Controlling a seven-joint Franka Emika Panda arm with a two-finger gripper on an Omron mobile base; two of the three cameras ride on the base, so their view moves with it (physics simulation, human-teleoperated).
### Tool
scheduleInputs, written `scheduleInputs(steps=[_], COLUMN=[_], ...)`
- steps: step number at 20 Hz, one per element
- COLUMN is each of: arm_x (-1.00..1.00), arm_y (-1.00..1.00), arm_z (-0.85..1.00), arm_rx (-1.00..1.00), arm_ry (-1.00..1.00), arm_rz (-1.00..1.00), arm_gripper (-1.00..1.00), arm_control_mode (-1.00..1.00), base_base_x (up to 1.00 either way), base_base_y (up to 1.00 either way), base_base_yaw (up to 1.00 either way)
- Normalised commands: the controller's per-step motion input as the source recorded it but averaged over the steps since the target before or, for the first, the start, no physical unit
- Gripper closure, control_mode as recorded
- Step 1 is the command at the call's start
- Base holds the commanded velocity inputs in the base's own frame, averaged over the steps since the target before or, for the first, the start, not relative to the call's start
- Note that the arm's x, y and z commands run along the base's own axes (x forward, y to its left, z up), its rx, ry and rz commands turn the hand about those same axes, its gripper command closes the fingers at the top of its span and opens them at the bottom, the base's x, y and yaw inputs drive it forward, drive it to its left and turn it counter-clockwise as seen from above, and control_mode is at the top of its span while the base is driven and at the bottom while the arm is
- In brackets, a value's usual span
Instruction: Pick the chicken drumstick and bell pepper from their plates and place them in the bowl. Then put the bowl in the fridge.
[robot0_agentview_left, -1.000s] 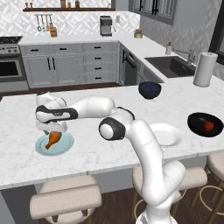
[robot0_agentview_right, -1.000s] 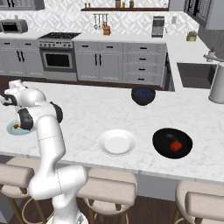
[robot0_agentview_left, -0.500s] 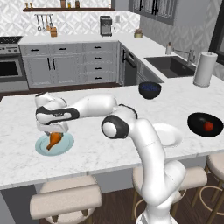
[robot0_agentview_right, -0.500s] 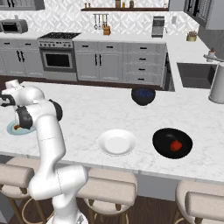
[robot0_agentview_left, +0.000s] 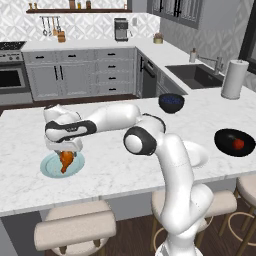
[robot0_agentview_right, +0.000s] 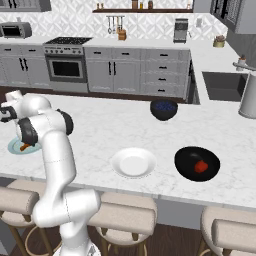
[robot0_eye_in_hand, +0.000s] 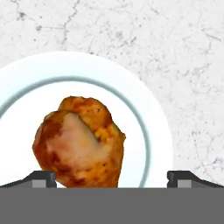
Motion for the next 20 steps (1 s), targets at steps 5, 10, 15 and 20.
scheduleInputs(steps=[5,10,15,20], arm_x=[0.00,0.00,0.02,0.05], arm_y=[-0.36,-0.12,0.01,0.13], arm_z=[-0.18,-0.53,-0.69,-0.19], arm_rx=[0.04,0.06,0.15,0.14], arm_ry=[-0.05,-0.14,-0.23,-0.05], arm_rz=[0.06,0.23,0.25,0.24], arm_gripper=[-1.00,-1.00,-1.00,-1.00], arm_control_mode=[-1.00,-1.00,-1.00,-1.00], base_base_x=[0.00,0.00,0.00,0.00], base_base_y=[0.00,0.00,0.00,0.00], base_base_yaw=[0.00,0.00,0.00,0.00])
